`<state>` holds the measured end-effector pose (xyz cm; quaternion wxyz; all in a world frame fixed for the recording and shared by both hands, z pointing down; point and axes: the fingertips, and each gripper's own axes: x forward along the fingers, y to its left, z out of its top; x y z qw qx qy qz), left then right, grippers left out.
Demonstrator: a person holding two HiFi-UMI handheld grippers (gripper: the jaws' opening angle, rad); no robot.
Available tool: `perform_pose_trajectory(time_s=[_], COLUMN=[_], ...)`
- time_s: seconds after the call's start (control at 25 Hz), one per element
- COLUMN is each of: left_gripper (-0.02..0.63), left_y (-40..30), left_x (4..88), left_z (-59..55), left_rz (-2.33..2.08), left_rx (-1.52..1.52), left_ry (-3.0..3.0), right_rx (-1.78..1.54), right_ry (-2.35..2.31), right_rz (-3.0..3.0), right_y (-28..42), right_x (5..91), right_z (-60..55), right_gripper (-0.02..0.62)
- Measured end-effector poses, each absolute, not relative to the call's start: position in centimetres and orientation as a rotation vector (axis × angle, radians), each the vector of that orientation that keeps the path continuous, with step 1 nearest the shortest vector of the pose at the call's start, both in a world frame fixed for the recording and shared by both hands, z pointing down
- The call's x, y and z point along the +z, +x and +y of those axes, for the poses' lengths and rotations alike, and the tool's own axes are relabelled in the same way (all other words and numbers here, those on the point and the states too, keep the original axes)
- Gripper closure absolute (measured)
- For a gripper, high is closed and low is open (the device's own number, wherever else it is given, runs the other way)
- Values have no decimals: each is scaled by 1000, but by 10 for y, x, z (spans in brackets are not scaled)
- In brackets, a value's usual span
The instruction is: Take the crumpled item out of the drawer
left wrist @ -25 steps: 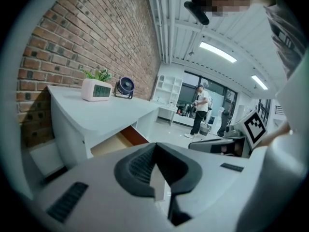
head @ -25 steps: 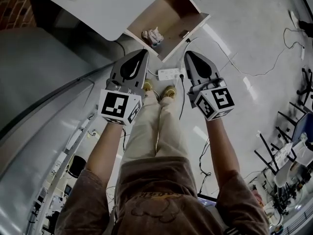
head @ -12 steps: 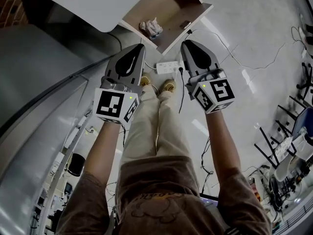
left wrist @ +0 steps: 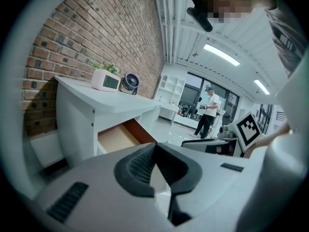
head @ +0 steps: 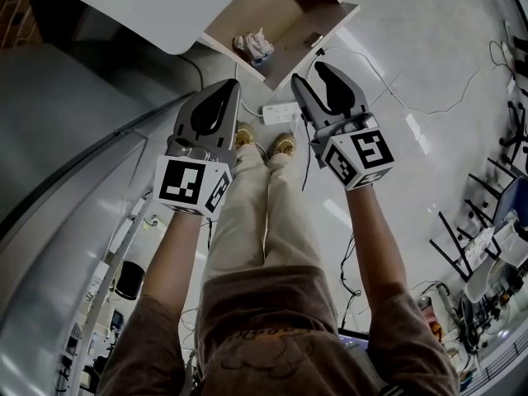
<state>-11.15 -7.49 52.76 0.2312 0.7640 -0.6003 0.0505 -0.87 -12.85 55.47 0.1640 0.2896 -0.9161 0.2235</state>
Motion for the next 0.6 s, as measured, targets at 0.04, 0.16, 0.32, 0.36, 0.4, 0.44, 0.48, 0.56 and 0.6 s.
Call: perform_pose_trajectory(time_s=[0.04, 0.16, 0.32, 0.36, 0.4, 0.44, 0.48, 0.56, 0.6], left_gripper=[598, 598, 598, 598, 598, 598, 598, 598, 598], left_y=[-112, -114, -116, -117, -117, -118, -118, -116, -114], left_x=[528, 530, 529, 529, 529, 529, 529, 531, 532], left_z=[-75, -73, -74, -74, -75, -75, -75, -76, -77], left_rz=[-1649, -1644, -1637, -1637, -1638, -1639, -1639, -1632, -1628], left_rx=[137, 140, 149, 149, 149, 150, 151, 154, 154], left_ry=[2100, 2097, 2100, 2100, 2101, 2102, 2102, 2103, 2104], right_rx=[640, 643, 626, 615, 603, 591, 579, 549, 534], right_ry=[815, 763, 704, 691, 676, 658, 639, 604, 589], right_rz=[-2609, -2593, -2584, -2582, -2580, -2577, -2573, -2563, -2560], right_y=[-11, -17, -26, -28, -30, -32, -34, -38, -40], right_x=[556, 563, 565, 565, 566, 568, 570, 574, 576], right_z=[-127, -121, -119, -120, -121, -123, -125, -130, -133], right_gripper=[386, 311, 275, 272, 265, 260, 251, 241, 237])
